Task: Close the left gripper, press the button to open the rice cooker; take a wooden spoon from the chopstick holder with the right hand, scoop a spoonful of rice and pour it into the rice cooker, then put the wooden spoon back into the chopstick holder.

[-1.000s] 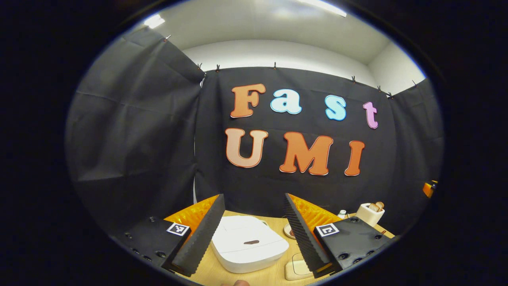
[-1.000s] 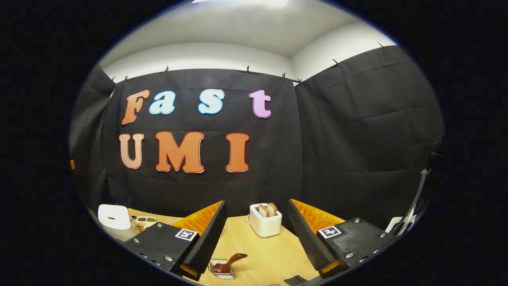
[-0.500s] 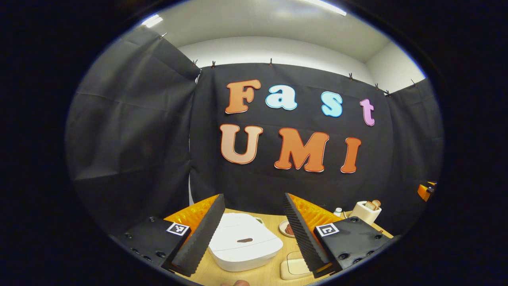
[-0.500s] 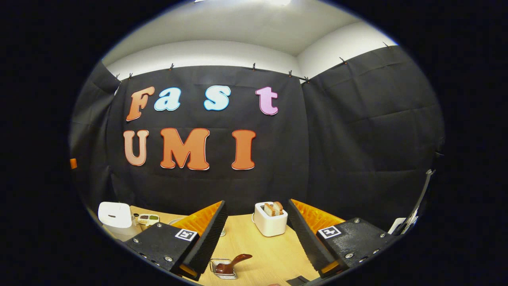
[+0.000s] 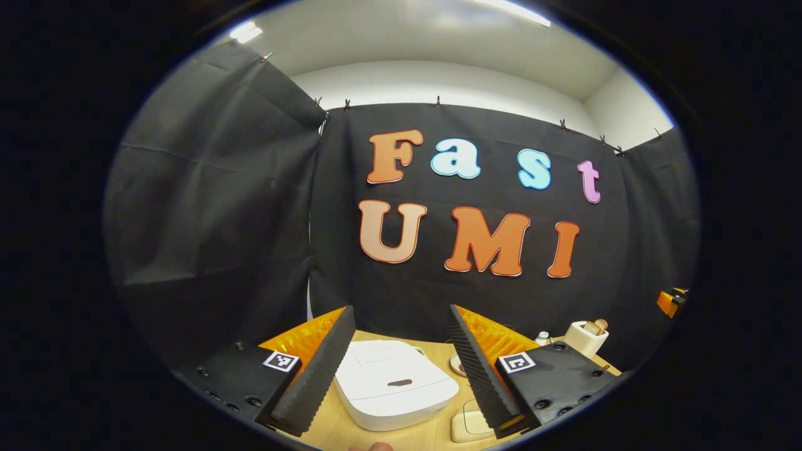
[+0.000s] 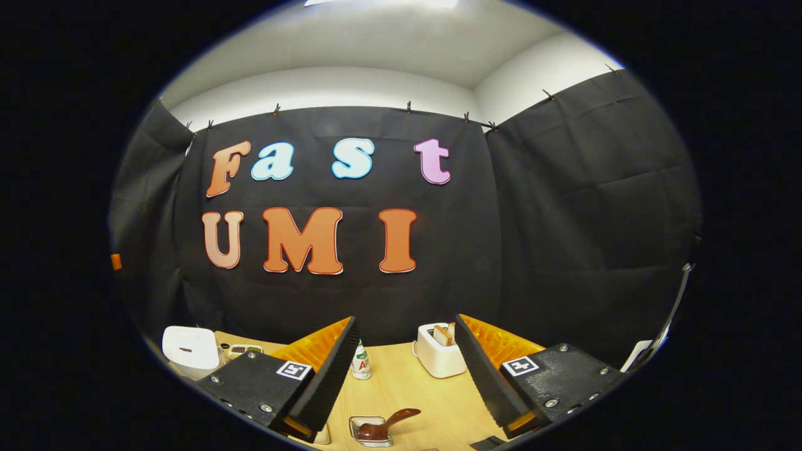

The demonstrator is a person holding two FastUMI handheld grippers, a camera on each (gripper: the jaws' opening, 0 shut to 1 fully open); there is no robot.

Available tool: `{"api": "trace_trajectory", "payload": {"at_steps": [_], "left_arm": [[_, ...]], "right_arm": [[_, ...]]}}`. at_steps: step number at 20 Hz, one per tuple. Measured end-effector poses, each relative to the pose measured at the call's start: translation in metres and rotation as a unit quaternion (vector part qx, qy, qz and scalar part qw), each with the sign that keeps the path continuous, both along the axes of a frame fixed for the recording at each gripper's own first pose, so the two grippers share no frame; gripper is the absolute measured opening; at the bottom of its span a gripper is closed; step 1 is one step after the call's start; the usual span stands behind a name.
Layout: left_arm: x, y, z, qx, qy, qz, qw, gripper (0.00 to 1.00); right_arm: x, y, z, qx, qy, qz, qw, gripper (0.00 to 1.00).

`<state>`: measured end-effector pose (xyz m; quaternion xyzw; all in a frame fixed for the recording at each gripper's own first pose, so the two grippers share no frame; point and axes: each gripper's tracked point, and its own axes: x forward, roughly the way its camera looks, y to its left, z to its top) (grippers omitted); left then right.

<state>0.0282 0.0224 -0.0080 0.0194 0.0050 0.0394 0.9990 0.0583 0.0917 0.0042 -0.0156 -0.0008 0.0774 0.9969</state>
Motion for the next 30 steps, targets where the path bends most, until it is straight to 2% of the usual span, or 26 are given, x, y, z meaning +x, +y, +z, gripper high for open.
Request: {"api": "trace_trajectory", "payload": {"at_steps": [1, 2, 4, 5, 6, 7, 8, 9, 11, 12, 13, 14, 17, 21, 30], "left_arm": [[0.001, -0.004, 0.002, -0.001, -0.002, -0.004, 1.000, 1.00], [0.002, -0.006, 0.005, -0.003, -0.008, -0.002, 1.000, 1.00], [0.010, -0.014, 0.009, -0.001, -0.018, -0.003, 1.000, 1.00], [0.014, -0.018, 0.007, 0.004, -0.017, -0.007, 1.000, 1.00], [0.014, -0.020, 0.003, 0.009, -0.007, -0.009, 1.000, 0.92], [0.015, -0.018, -0.001, 0.018, 0.005, -0.003, 1.000, 0.77], [0.016, -0.012, -0.003, 0.025, 0.010, 0.004, 1.000, 0.62], [0.016, -0.013, -0.001, 0.024, 0.010, 0.001, 1.000, 0.47], [0.016, -0.017, -0.003, 0.007, 0.010, -0.007, 1.000, 0.22], [0.020, -0.021, -0.007, 0.005, 0.013, -0.017, 1.000, 0.06], [0.020, -0.014, 0.003, 0.016, 0.012, -0.004, 1.000, 0.09], [0.020, -0.014, -0.003, 0.023, 0.007, -0.004, 1.000, 0.05], [0.031, -0.023, -0.005, 0.023, 0.018, -0.035, 0.999, 0.04], [0.056, -0.028, -0.031, 0.004, 0.071, -0.073, 0.995, 0.04], [0.111, -0.012, -0.149, -0.027, 0.177, -0.077, 0.981, 0.05]], "right_arm": [[0.001, -0.003, 0.003, -0.004, 0.000, 0.001, 1.000, 0.95], [0.003, -0.006, 0.009, -0.006, -0.003, 0.001, 1.000, 1.00], [0.006, -0.016, 0.014, -0.009, -0.008, -0.006, 1.000, 1.00], [0.008, -0.023, 0.012, -0.007, -0.010, -0.014, 1.000, 0.95], [0.007, -0.026, 0.011, 0.000, -0.009, -0.022, 1.000, 0.95], [0.004, -0.025, 0.008, 0.009, -0.006, -0.023, 1.000, 0.95], [0.002, -0.023, 0.006, 0.019, -0.005, -0.020, 1.000, 1.00], [0.000, -0.020, 0.003, 0.025, -0.005, -0.017, 1.000, 0.95], [0.001, -0.020, -0.004, 0.013, 0.002, -0.015, 1.000, 0.95], [0.001, -0.020, -0.007, 0.002, 0.004, -0.016, 1.000, 0.95], [0.000, -0.020, -0.007, -0.009, 0.005, -0.014, 1.000, 0.95], [-0.001, -0.019, -0.007, -0.017, 0.004, -0.013, 1.000, 0.95], [-0.005, -0.019, -0.007, -0.028, -0.003, -0.016, 0.999, 0.95], [-0.012, -0.017, -0.015, -0.036, 0.009, -0.008, 0.999, 0.95], [-0.024, -0.020, -0.025, -0.031, 0.035, -0.005, 0.999, 0.95]]}}
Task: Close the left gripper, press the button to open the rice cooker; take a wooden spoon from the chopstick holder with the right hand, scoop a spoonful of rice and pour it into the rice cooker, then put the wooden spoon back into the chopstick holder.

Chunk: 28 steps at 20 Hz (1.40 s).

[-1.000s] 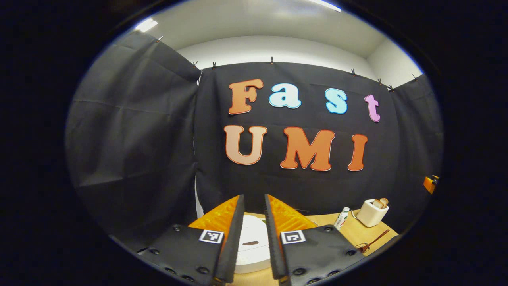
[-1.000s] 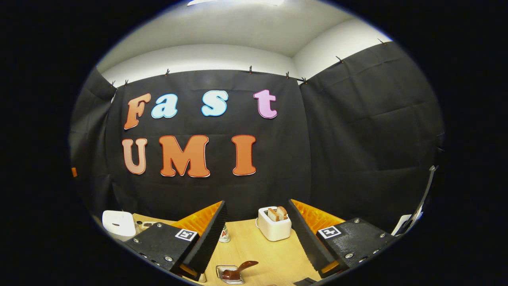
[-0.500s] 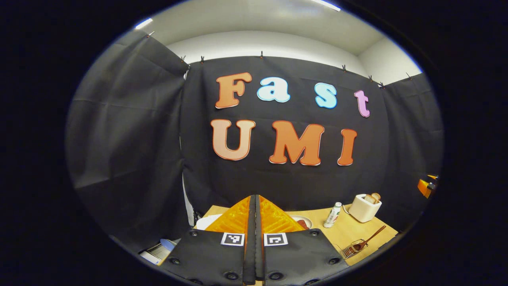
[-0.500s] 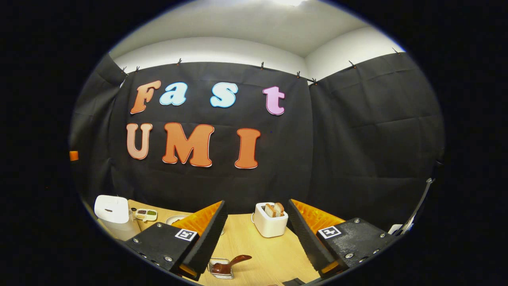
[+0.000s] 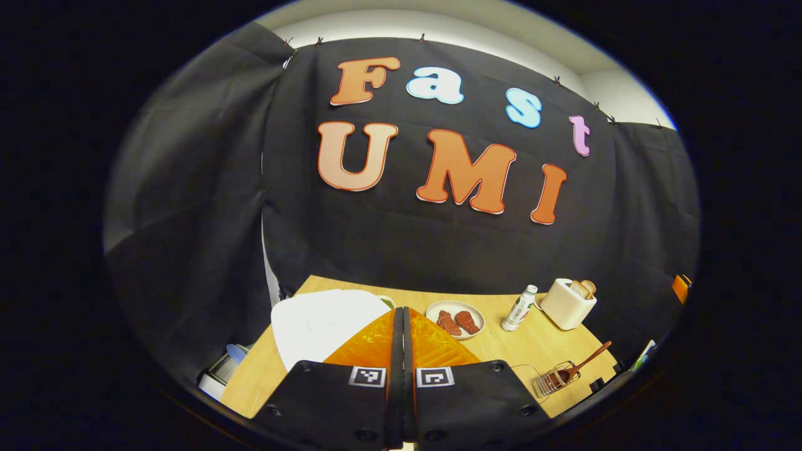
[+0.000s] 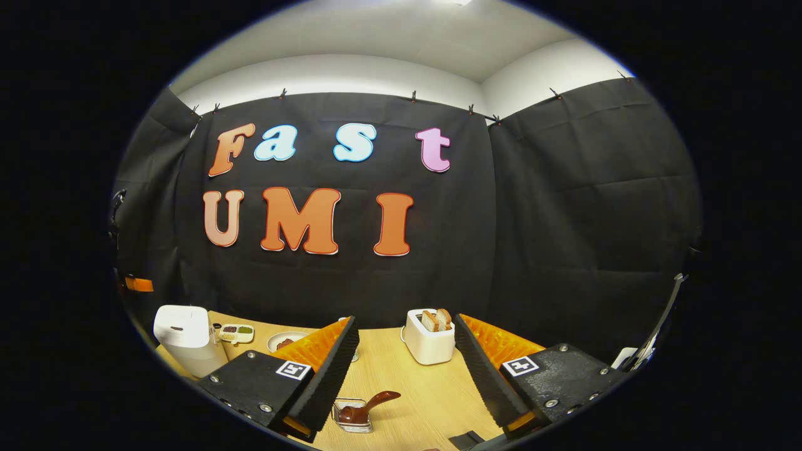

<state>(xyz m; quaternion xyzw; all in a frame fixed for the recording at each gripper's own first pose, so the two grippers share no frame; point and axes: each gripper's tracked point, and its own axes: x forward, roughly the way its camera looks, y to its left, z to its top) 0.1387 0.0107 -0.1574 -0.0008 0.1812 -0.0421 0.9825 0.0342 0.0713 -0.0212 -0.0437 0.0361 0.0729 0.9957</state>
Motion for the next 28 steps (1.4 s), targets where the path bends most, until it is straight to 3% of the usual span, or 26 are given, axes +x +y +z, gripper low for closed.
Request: {"api": "trace_trajectory", "payload": {"at_steps": [6, 12, 21, 24, 28], "left_arm": [[0.019, 0.012, -0.091, 0.018, 0.068, 0.002, 0.998, 0.04], [0.024, 0.030, -0.117, 0.002, 0.097, 0.032, 0.995, 0.04], [0.026, 0.032, -0.123, 0.021, 0.127, 0.026, 0.991, 0.05], [0.028, 0.032, -0.118, 0.025, 0.116, 0.032, 0.992, 0.05], [0.032, 0.032, -0.064, 0.032, 0.045, 0.045, 0.997, 0.04]], "right_arm": [[-0.005, -0.013, -0.007, -0.006, 0.012, -0.011, 1.000, 0.95], [-0.004, -0.013, -0.007, -0.003, 0.012, -0.013, 1.000, 0.96], [-0.002, -0.009, -0.021, -0.002, 0.028, -0.015, 0.999, 0.96], [-0.001, -0.005, -0.023, -0.004, 0.030, -0.011, 0.999, 0.96], [0.001, 0.004, -0.017, 0.002, 0.022, -0.001, 1.000, 0.95]]}}
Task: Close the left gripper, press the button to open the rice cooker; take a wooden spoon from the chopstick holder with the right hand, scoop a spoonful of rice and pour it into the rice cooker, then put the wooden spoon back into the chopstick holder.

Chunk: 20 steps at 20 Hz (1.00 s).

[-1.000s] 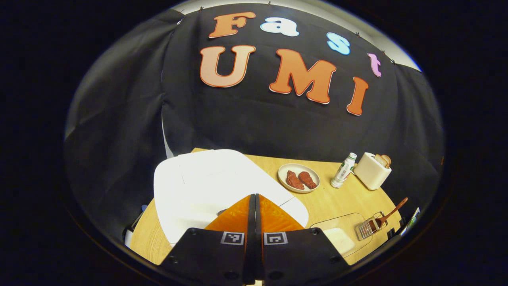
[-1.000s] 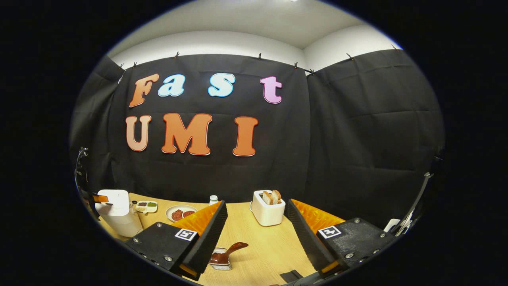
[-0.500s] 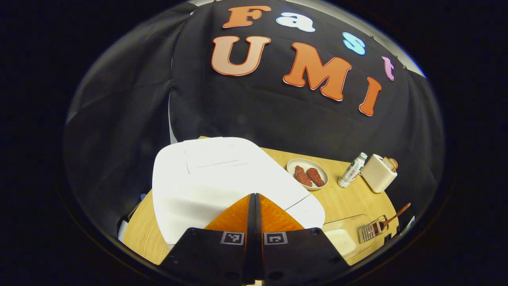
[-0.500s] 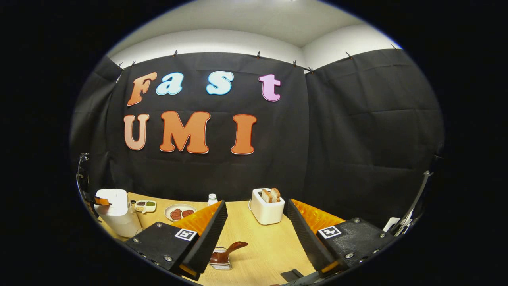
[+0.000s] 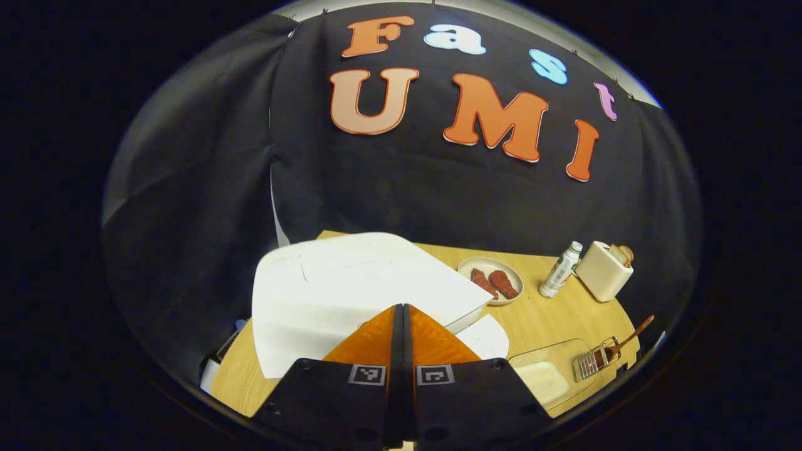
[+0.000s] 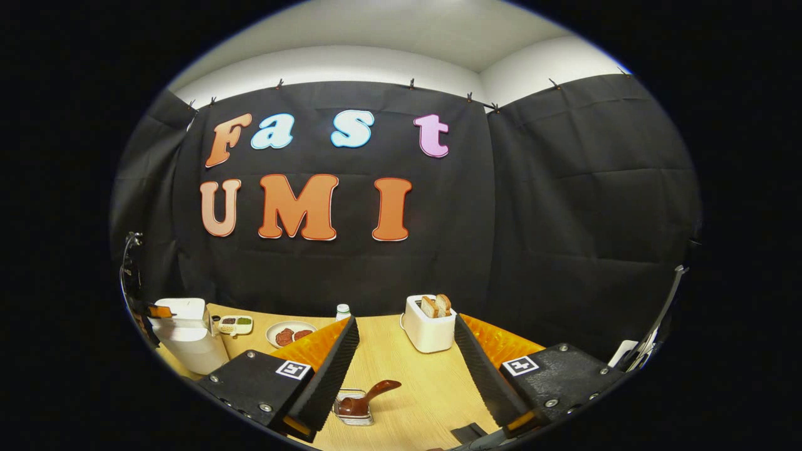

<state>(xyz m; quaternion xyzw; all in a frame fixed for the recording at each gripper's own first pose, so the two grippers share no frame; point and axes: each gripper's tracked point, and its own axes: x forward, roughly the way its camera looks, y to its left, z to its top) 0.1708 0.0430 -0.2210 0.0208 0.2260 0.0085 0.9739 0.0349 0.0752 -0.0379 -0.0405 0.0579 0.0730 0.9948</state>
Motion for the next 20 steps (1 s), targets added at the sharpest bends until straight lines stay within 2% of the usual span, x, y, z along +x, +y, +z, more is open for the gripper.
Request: {"api": "trace_trajectory", "payload": {"at_steps": [2, 6, 11, 16, 17, 18, 20], "left_arm": [[-0.002, 0.001, 0.040, -0.002, -0.043, 0.007, 0.999, 0.04], [-0.018, -0.018, 0.099, -0.017, -0.097, -0.014, 0.995, 0.04], [-0.041, -0.026, 0.136, 0.049, -0.138, -0.015, 0.989, 0.05], [-0.056, -0.047, 0.151, 0.032, -0.164, -0.027, 0.986, 0.06], [-0.060, -0.053, 0.152, 0.026, -0.163, -0.032, 0.986, 0.24], [-0.063, -0.056, 0.152, 0.022, -0.160, -0.035, 0.986, 0.36], [-0.064, -0.055, 0.156, 0.015, -0.165, -0.032, 0.986, 0.38]], "right_arm": [[0.000, 0.005, 0.002, 0.004, -0.003, 0.006, 1.000, 0.96], [0.001, 0.012, -0.004, 0.004, -0.003, 0.013, 1.000, 0.95], [0.003, 0.021, -0.012, 0.010, 0.004, 0.022, 1.000, 0.95], [0.008, 0.020, -0.010, 0.020, -0.007, 0.019, 1.000, 0.95], [0.009, 0.019, -0.011, 0.023, -0.009, 0.017, 1.000, 0.95], [0.011, 0.018, -0.012, 0.026, -0.012, 0.015, 0.999, 0.95], [0.017, 0.016, -0.018, 0.024, -0.016, 0.009, 1.000, 0.95]]}}
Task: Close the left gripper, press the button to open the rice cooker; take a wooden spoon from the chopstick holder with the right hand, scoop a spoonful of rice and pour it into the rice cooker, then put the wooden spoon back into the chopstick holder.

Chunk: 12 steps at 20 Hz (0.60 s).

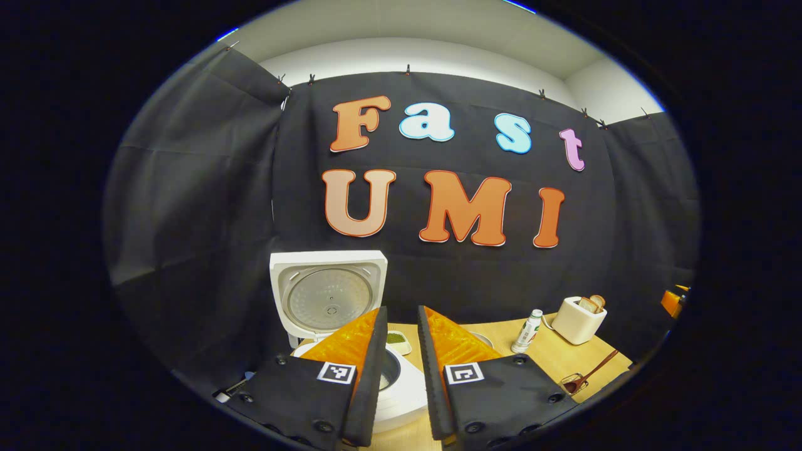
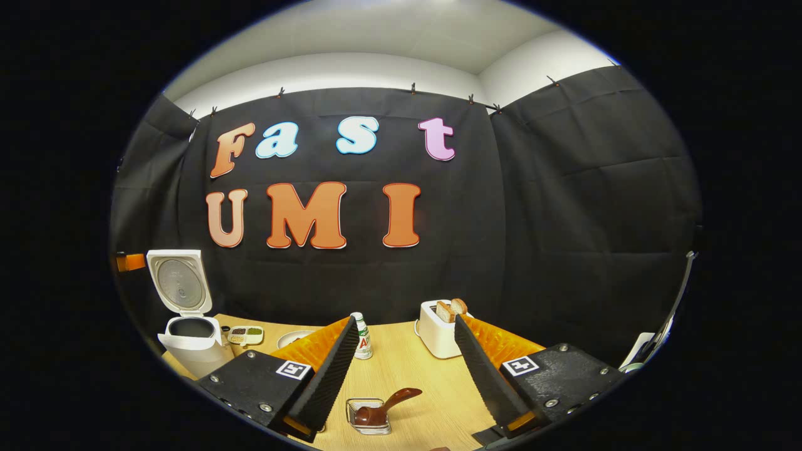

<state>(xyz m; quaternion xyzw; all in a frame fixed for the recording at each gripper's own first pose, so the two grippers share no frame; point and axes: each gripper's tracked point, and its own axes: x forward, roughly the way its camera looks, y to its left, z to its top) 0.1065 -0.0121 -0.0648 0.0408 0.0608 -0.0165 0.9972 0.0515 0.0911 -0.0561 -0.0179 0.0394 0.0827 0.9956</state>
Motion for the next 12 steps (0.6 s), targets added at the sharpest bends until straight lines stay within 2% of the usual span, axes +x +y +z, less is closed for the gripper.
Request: {"api": "trace_trajectory", "payload": {"at_steps": [1, 2, 4, 5, 6, 7, 12], "left_arm": [[-0.001, 0.000, 0.001, -0.005, -0.003, 0.001, 1.000, 0.38], [-0.005, -0.001, 0.003, -0.009, -0.004, -0.001, 1.000, 0.44], [-0.007, 0.000, 0.005, -0.017, -0.008, -0.002, 1.000, 0.96], [-0.008, 0.005, 0.008, -0.018, -0.013, 0.008, 1.000, 0.98], [-0.005, 0.011, 0.012, -0.016, -0.020, 0.022, 0.999, 0.95], [-0.007, 0.015, 0.013, -0.016, -0.026, 0.024, 0.999, 0.99], [-0.018, 0.030, 0.017, -0.014, -0.030, 0.044, 0.998, 0.99]], "right_arm": [[0.003, -0.001, -0.005, 0.000, -0.001, -0.001, 1.000, 0.95], [0.006, 0.000, -0.011, 0.002, 0.002, 0.000, 1.000, 0.95], [0.014, 0.003, -0.030, 0.010, 0.014, 0.001, 1.000, 0.96], [0.018, 0.003, -0.042, 0.012, 0.023, -0.001, 1.000, 0.95], [0.022, 0.003, -0.053, 0.014, 0.029, -0.004, 0.999, 0.95], [0.027, 0.004, -0.063, 0.018, 0.037, -0.007, 0.999, 0.95], [0.043, 0.015, -0.130, 0.056, 0.104, -0.009, 0.993, 0.95]]}}
